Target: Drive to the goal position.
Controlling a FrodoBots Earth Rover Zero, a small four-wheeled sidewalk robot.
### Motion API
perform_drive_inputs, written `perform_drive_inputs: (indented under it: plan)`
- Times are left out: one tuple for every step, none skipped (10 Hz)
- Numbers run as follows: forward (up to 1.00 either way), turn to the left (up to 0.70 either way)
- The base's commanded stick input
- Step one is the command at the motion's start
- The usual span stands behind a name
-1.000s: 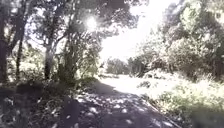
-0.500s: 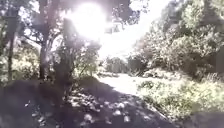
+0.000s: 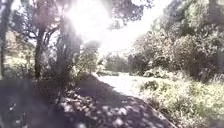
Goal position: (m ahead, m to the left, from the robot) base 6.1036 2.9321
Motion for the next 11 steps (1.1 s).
perform_drive_inputs:
  plan:
    - [0.5, 0.0]
    - [0.5, 0.0]
    - [0.5, 0.0]
    - [0.5, 0.0]
    - [0.5, 0.0]
    - [0.5, 0.0]
    - [0.5, 0.0]
    - [0.5, 0.0]
    - [0.5, 0.0]
    - [0.5, 0.0]
    - [0.5, 0.0]
